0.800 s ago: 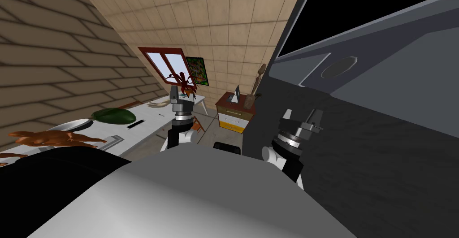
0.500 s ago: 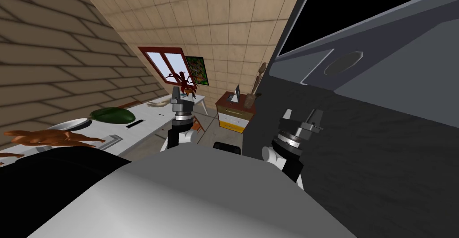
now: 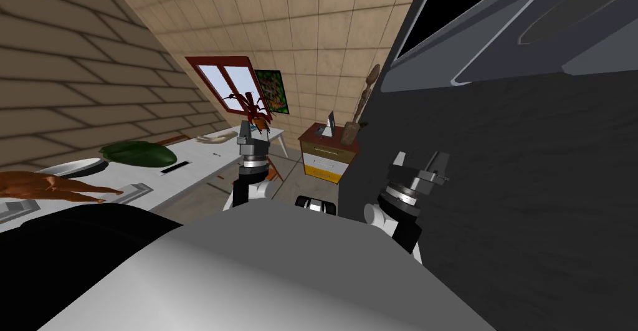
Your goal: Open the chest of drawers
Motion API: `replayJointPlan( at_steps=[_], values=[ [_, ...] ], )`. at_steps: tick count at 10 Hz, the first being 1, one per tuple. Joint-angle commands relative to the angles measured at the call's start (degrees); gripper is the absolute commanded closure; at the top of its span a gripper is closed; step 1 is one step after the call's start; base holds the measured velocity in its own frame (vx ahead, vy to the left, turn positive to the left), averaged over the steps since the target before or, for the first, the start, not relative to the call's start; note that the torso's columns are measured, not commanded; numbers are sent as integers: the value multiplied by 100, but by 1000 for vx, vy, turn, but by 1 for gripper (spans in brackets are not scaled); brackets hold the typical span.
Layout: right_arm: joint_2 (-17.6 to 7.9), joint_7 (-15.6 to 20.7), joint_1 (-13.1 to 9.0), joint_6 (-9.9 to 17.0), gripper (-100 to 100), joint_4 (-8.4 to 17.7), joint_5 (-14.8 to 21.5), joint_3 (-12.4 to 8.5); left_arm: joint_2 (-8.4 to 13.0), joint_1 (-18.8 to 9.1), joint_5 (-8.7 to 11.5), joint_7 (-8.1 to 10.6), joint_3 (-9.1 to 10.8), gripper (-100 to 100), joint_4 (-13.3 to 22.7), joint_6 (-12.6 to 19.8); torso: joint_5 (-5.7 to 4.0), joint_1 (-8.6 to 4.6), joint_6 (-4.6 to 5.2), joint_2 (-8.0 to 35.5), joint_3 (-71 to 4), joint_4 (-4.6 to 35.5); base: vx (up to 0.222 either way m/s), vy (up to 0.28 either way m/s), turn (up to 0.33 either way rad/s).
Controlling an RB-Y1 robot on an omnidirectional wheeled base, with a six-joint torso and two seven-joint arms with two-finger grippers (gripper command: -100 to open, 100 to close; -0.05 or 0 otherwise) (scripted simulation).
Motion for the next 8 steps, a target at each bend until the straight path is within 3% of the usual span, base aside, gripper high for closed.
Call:
replayJointPlan(
  at_steps=[1,2,5,8],
  values=[
    [0,0,0,0,0,0,0,0,0,0,0,0,0,0,0,0,0,0,0,423,-846,423,0,0,0],
    [-243,129,-15,-41,-100,97,13,-12,0,0,0,0,0,0,0,0,0,0,0,846,-1692,846,30,11,9],
    [-740,607,-74,-211,-100,469,70,-73,0,1,0,0,0,0,2,0,2,6,0,1092,-2234,1103,69,29,18],
    [-880,929,-102,-295,-100,644,100,-106,-1,2,0,0,0,0,2,0,0,1,0,1114,-2228,1115,70,31,10]
  ],
)
